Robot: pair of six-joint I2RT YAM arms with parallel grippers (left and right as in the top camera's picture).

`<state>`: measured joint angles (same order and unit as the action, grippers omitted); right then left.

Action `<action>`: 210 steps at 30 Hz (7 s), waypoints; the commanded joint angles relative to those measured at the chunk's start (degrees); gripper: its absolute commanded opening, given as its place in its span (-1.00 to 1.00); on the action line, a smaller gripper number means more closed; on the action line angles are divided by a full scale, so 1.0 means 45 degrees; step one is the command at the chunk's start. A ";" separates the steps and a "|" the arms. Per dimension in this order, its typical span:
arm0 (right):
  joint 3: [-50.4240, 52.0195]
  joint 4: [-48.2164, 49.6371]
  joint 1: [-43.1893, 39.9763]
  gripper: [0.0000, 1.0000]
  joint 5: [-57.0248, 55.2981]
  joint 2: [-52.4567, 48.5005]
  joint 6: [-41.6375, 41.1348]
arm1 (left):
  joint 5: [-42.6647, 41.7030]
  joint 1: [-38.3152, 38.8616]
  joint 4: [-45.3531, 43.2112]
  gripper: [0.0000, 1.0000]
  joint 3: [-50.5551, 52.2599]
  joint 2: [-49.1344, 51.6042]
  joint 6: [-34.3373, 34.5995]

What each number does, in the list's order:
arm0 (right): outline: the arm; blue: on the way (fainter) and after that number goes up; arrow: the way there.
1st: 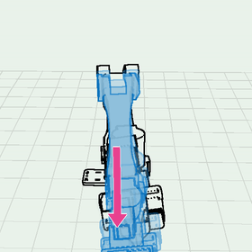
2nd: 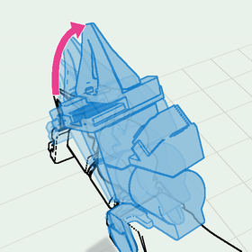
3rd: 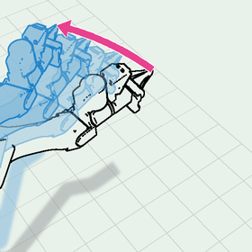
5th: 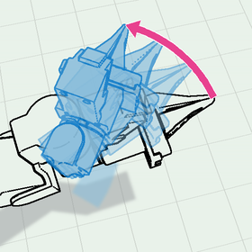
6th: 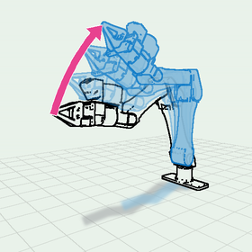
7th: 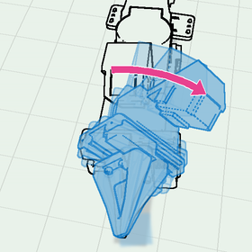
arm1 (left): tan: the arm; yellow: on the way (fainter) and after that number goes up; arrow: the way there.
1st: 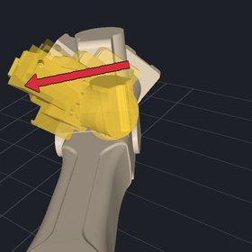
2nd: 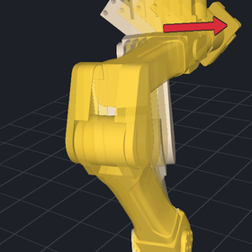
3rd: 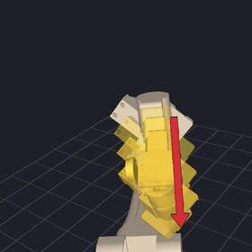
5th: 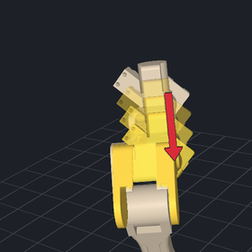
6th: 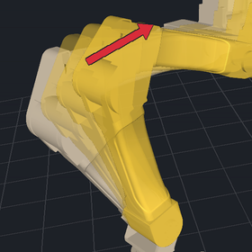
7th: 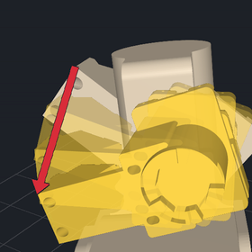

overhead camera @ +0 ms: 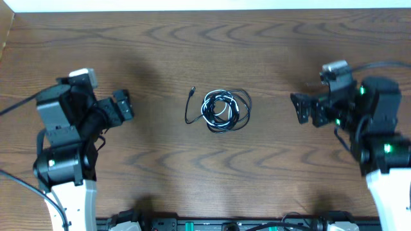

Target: Untangle cables

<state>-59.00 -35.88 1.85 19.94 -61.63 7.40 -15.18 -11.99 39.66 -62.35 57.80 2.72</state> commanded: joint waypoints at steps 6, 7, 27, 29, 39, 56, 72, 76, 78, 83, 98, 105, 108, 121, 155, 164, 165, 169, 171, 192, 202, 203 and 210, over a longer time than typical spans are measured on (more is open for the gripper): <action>-0.3327 -0.1972 -0.0005 0.99 0.3060 -0.2890 0.0403 | 0.0675 0.2511 0.0860 0.96 -0.2181 0.2093 -0.0141; -0.3517 -0.2093 0.0005 0.99 0.3361 -0.3133 0.0549 | 0.0743 0.2822 0.1025 0.96 -0.2424 0.2443 -0.0136; -0.3599 -0.1243 0.0044 0.99 0.3886 -0.3813 0.0277 | -0.1141 0.5338 0.0549 0.96 -0.2885 0.5955 -0.0087; -0.3599 -0.1185 0.0044 0.99 0.3886 -0.3813 0.0277 | -0.1112 0.5343 0.0175 0.98 -0.2885 0.6295 0.0408; -0.3599 -0.1127 0.0136 0.90 0.3308 -0.3813 0.0267 | 0.1001 0.6373 -0.1098 0.87 -0.2890 0.7961 0.1972; -0.3599 -0.1122 0.0282 0.85 0.3313 -0.4430 0.0262 | 0.1059 0.7091 -0.2079 0.70 -0.2890 0.9972 0.2769; -0.3599 -0.1122 0.0277 0.84 0.3308 -0.4872 0.0078 | 0.1059 0.7771 -0.2123 0.63 -0.2866 1.0841 0.2817; -0.3599 -0.1117 0.0277 0.84 0.3308 -0.4872 0.0078 | 0.1059 0.7961 -0.2239 0.56 -0.2866 1.1298 0.3060; -0.3599 -0.1117 0.0277 0.84 0.3308 -0.4881 0.0078 | 0.1064 0.8053 -0.2327 0.55 -0.2866 1.1472 0.3342; -0.3599 -0.1112 0.0282 0.84 0.3308 -0.4881 0.0078 | 0.1059 0.8306 -0.2433 0.54 -0.2866 1.1623 0.3429; -0.3599 -0.1059 0.0277 0.86 0.3308 -0.4881 0.0078 | 0.1972 0.8684 -0.2720 0.23 -0.2866 1.1715 0.3483; -0.3599 -0.1064 0.0277 0.86 0.3303 -0.4881 0.0078 | 0.1957 0.8757 -0.2749 0.13 -0.2866 1.2254 0.4002; -0.3599 -0.1064 0.0277 0.86 0.3308 -0.4881 0.0078 | 0.1962 0.8825 -0.2749 -0.01 -0.2866 1.2405 0.4007; -0.3594 -0.1020 0.0282 0.83 0.3303 -0.4881 0.0078 | 0.1957 0.8913 -0.2754 -0.43 -0.2866 1.2910 0.4143; -0.3585 -0.0325 0.0384 0.70 0.3225 -0.4886 -0.1928 | 0.0364 0.8369 -0.2628 -0.86 -0.3031 0.6479 0.4901; -0.3585 -0.0335 0.1219 0.63 0.2987 -0.4881 -0.1933 | -0.1583 0.8354 -0.2268 -0.85 -0.3036 0.6392 0.5299; -0.3585 -0.0355 0.1341 0.62 0.2783 -0.4886 -0.1938 | -0.1797 0.8340 -0.2268 -0.85 -0.3036 0.6368 0.5430; -0.3551 -0.0311 0.1817 0.62 0.1744 -0.4886 -0.2497 | -0.3487 0.7868 -0.2497 -0.85 -0.3036 0.6271 0.6067; -0.3541 -0.0262 0.1996 0.64 0.1729 -0.4901 -0.2497 | -0.4517 0.7495 -0.2803 -0.85 -0.3036 0.6251 0.6407; -0.3541 0.0510 0.3536 0.40 0.2701 -0.7504 -0.3264 | -0.7815 0.5809 -0.4027 -0.85 -0.3036 0.6251 0.7218; -0.3536 0.0427 0.4483 0.36 0.2438 -0.8024 -0.3798 | -0.7572 0.5809 -0.4027 -0.85 -0.3036 0.6251 0.7223; -0.3536 0.0408 0.4546 0.33 0.2288 -0.8140 -0.4041 | -0.7567 0.5809 -0.4031 -0.85 -0.3036 0.6251 0.7218; -0.3531 0.1321 0.4911 0.23 0.1452 -0.9394 -0.6319 | -0.7383 0.5809 -0.4041 -0.85 -0.3036 0.6251 0.7242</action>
<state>-74.11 -32.12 23.31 28.36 -101.08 -14.37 -48.47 14.35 22.02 -75.59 86.56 35.81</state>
